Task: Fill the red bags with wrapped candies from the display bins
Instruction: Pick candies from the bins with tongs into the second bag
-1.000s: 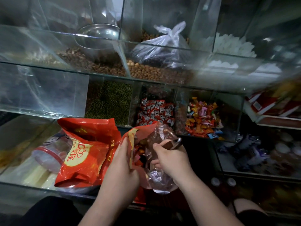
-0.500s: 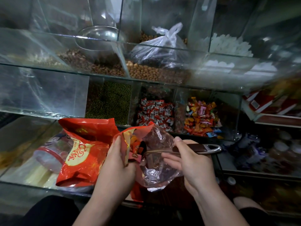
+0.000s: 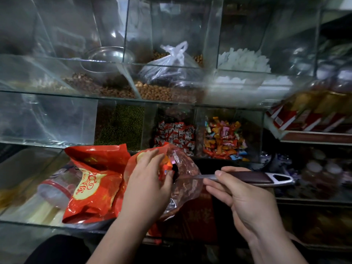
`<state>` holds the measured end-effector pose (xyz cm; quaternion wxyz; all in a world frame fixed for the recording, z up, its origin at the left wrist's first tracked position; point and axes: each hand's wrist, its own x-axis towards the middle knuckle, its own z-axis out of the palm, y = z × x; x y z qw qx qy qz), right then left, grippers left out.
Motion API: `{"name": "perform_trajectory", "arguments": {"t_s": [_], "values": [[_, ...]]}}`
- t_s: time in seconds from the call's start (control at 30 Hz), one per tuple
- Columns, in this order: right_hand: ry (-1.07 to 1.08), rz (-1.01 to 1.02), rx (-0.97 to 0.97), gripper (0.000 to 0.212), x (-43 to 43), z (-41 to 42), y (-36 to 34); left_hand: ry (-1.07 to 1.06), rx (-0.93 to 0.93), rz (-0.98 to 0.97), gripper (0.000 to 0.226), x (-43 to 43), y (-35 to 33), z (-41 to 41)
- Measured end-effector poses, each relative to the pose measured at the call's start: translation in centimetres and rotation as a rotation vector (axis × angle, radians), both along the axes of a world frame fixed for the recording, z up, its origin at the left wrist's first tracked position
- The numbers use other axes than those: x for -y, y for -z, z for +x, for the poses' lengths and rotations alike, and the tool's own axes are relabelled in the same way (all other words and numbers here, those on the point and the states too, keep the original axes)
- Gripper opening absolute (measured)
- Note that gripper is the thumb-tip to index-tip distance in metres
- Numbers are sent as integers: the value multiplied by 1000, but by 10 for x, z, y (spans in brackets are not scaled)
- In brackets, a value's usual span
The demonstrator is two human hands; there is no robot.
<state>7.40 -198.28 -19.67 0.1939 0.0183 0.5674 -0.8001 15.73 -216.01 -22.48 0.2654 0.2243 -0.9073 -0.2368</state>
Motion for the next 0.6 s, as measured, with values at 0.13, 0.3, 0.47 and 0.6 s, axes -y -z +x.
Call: {"name": "perform_trajectory", "arguments": {"t_s": [0.13,0.3,0.47,0.6], "values": [[15,-47,-31,13,-11,4,-15,-11,159,32,71,1,7,-21],[6,-84,-52,21,-21,8,-25,-22,187,-67,57,-4,11,-33],[-6,-117,-73,34,-32,6,-32,-32,20,-207,48,-14,2,-39],[70,-189,-96,23,-42,-1,-42,25,-71,-285,38,-19,-16,-63]]}}
